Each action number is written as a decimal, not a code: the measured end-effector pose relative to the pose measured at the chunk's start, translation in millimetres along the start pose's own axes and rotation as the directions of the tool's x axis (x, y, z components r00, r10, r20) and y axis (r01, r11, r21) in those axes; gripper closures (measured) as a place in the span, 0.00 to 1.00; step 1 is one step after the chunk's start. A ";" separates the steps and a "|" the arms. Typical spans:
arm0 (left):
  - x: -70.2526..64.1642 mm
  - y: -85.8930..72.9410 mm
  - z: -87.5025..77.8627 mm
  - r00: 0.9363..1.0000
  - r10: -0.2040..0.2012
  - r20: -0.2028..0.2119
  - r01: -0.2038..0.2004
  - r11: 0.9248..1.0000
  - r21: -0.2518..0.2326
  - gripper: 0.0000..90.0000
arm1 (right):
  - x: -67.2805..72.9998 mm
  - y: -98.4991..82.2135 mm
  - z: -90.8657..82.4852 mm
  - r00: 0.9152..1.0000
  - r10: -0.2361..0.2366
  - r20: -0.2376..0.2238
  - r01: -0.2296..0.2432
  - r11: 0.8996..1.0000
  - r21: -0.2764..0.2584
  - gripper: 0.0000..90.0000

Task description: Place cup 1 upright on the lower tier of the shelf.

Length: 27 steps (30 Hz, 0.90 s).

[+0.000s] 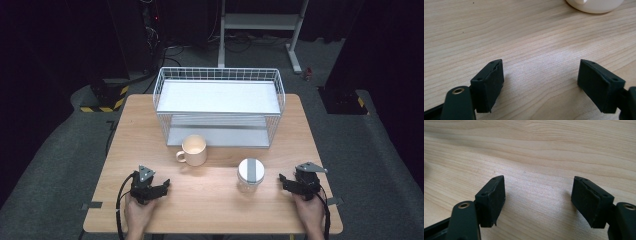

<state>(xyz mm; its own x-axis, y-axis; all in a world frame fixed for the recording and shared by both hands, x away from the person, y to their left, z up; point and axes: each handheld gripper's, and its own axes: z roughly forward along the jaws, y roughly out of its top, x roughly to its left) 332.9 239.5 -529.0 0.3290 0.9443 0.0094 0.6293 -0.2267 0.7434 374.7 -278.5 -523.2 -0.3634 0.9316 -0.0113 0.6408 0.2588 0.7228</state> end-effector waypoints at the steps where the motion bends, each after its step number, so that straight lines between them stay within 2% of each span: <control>1: 0.1 0.0 0.0 1.000 0.000 0.000 0.000 1.000 0.000 0.24 | 0.0 0.0 0.0 1.000 0.000 0.000 0.000 1.000 0.000 0.31; 21: -0.2 0.3 0.2 1.000 -0.004 -0.002 0.004 1.000 0.000 0.24 | 0.0 0.2 0.0 1.000 0.001 0.000 -0.001 1.000 0.001 0.30; 25: -1.0 0.2 0.2 1.000 -0.010 -0.004 0.010 1.000 0.001 0.24 | 0.2 0.4 0.4 1.000 -0.013 -0.008 0.013 1.000 0.006 0.26; 27: -1.1 0.2 0.1 1.000 -0.011 -0.005 0.011 1.000 0.001 0.24 | 2.1 0.4 0.8 1.000 -0.017 -0.014 0.017 1.000 0.013 0.21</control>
<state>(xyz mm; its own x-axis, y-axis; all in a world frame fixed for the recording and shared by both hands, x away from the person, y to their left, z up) 332.7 238.3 -528.9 0.3183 0.9480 0.0045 0.6334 -0.2162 0.7430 374.8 -276.3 -523.5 -0.3833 0.9235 -0.0141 0.6432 0.2779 0.7135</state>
